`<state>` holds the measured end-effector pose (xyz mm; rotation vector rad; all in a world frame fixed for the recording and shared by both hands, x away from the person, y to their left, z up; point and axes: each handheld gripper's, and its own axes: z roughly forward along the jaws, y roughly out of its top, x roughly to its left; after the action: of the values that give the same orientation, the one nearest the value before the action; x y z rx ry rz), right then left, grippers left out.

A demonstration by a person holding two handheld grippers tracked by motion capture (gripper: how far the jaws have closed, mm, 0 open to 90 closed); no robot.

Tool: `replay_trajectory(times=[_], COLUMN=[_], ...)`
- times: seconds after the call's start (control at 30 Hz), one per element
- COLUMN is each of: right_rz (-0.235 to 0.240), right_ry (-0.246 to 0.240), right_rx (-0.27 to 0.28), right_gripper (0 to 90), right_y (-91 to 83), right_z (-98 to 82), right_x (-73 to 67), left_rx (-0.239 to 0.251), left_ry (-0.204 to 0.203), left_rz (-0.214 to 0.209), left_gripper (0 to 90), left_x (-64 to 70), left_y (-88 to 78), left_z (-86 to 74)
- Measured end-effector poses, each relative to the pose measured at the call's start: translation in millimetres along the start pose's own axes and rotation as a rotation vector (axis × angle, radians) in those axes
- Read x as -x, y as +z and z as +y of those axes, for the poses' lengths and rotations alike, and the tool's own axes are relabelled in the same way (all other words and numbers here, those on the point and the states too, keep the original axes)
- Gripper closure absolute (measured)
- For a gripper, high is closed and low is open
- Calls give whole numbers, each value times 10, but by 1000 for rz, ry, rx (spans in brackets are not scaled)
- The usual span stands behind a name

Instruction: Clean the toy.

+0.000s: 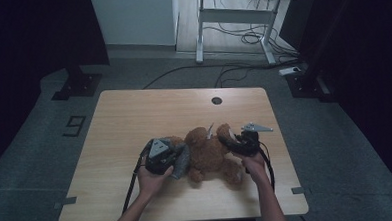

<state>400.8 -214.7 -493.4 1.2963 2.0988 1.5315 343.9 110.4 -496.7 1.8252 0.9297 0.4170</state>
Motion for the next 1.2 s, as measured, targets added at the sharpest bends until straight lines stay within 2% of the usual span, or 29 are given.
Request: replay_trajectory(times=[0.1, 0.3, 0.4, 0.47, 0.53, 0.6, 0.67, 0.73, 0.83, 0.9, 0.97, 1.07, 1.13, 1.2], right_rz=[3, 25, 22, 16, 6, -4, -3, -5, -2, 0, 1, -1, 2, 7], right_ry=[-18, 9, 1, -21, -40, -58, -62, -64, -62, -66, -66, -55, -46, -41], right_rx=[1, 38, 53, 56, 58, 66, 72, 75, 81, 85, 91, 92, 96, 99], right_gripper=[566, 592, 619, 634, 643, 646, 645, 645, 645, 645, 645, 645, 645, 645], right_y=[-70, -130, -131, -135, -150, -153, -152, -154, -152, -153, -156, -170, -175, -172], right_z=[-129, -312, -355, -366, -362, -368, -370, -367, -367, -370, -372, -380, -390, -397], right_x=[-59, -51, -60, -74, -82, -89, -90, -89, -84, -85, -82, -65, -47, -40], left_rx=[5, 6, 1, -2, 14, 28, 36, 34, 23, -4, -44, -74, -64, -54], left_ry=[3, -3, -21, -29, -30, -4, 15, 51, 79, 92, 108, 99, 82, 71], left_rz=[-7, -17, -35, -49, -55, -54, -73, -86, -96, -102, -88, -73, -75, -60], left_gripper=[851, 851, 850, 848, 847, 847, 847, 846, 844, 844, 843, 843, 844, 844], left_x=[46, 93, 86, 87, 117, 173, 257, 378, 544, 632, 690, 653, 586, 497], left_y=[-30, -59, -80, -110, -149, -152, -111, -35, 159, 322, 493, 637, 602, 517], left_z=[-39, -65, -37, 30, 149, 293, 435, 563, 725, 810, 836, 781, 752, 729])
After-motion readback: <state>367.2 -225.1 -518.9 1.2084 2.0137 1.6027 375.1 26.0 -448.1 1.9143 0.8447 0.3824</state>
